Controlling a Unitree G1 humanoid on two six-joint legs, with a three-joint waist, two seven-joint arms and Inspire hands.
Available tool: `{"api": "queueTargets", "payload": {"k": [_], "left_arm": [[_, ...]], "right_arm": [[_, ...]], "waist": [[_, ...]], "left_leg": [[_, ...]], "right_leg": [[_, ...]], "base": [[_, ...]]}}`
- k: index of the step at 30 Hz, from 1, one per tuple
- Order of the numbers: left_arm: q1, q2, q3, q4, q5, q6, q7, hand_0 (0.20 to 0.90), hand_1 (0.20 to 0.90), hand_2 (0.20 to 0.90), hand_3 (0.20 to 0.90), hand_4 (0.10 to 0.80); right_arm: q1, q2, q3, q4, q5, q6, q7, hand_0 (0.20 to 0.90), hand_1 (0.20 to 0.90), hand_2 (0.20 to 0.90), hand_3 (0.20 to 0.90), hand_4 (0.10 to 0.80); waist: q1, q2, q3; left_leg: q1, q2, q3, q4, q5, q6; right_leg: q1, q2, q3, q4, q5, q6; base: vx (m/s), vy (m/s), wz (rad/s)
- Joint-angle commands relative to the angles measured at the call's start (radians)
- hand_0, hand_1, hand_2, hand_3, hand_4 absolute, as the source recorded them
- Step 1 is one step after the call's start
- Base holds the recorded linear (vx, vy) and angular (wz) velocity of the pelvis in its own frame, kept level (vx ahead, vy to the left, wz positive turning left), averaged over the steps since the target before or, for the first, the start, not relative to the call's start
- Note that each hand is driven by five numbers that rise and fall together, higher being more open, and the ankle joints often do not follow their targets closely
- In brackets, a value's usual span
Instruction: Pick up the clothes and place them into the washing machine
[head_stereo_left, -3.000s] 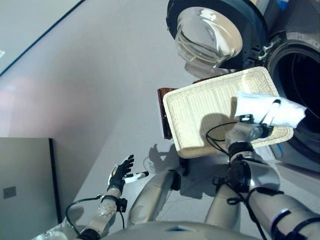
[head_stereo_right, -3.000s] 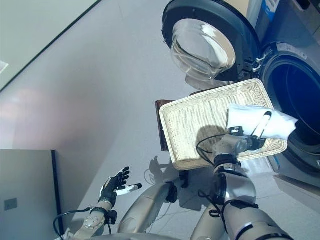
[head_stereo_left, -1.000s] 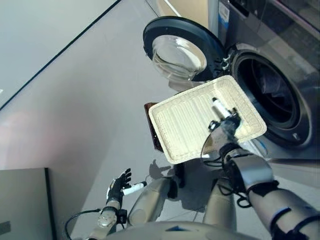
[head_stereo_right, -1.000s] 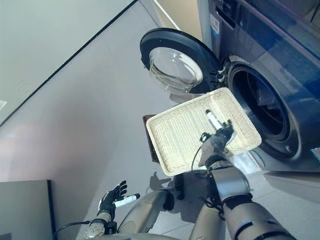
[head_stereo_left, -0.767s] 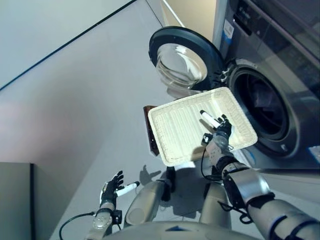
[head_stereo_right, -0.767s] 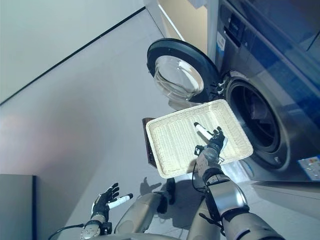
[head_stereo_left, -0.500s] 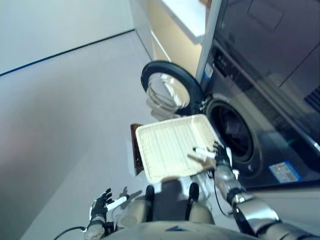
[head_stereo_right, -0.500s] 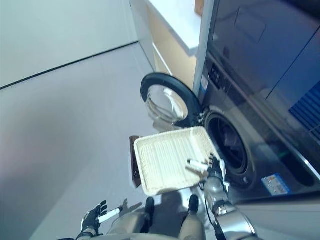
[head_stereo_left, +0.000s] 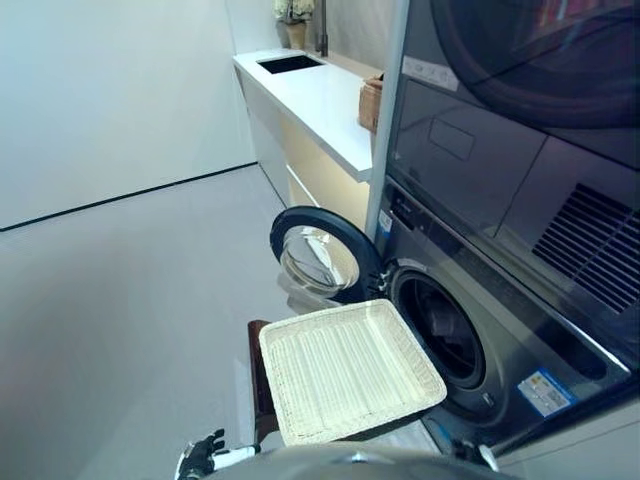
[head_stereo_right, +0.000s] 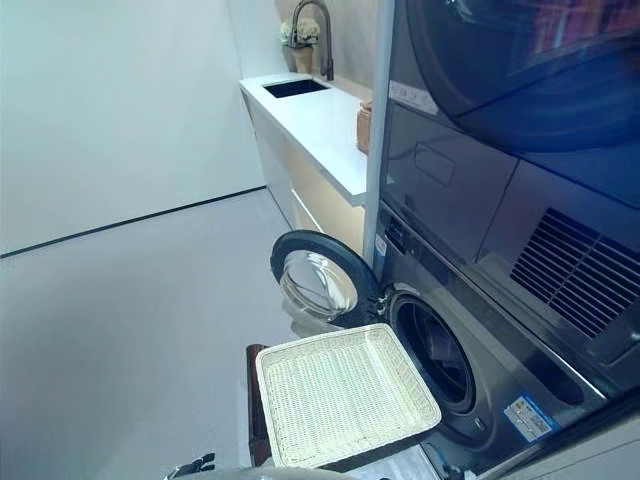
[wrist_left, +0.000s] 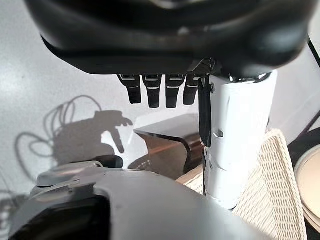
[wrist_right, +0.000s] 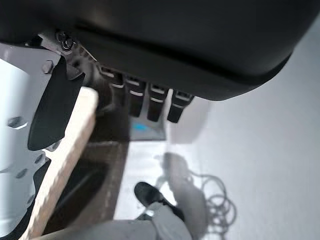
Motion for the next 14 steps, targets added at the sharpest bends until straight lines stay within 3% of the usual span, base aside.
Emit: {"api": "queueTargets", "payload": {"k": [1,14], "left_arm": [[-0.045,-0.004,0.020,0.050,0.062,-0.009,-0.022,0.900,0.900,0.900,0.900,0.800],[-0.062,-0.003,-0.001,0.042,0.066,0.008,-0.011,0.900,0.900,0.900,0.900,0.800]], "right_arm": [[-0.026,0.001,-0.029,0.066,0.001,-0.006,0.011,0.900,0.900,0.900,0.900,0.800],[-0.065,-0.002,-0.043,0.026,0.065,-0.017,-0.003,0.900,0.900,0.900,0.900,0.800]], "waist": [[-0.013,-0.026,-0.035],[-0.028,-0.028,-0.043]], "left_leg": [[-0.065,-0.002,0.012,-0.009,0.055,-0.061],[-0.039,0.012,0.021,-0.006,0.042,-0.060]], "right_leg": [[0.035,0.022,0.000,0.024,-0.070,-0.006],[0.048,0.032,0.012,0.026,-0.079,-0.010]], "base": [[0.041,-0.025,0.07],[0.012,-0.027,0.01]]}}
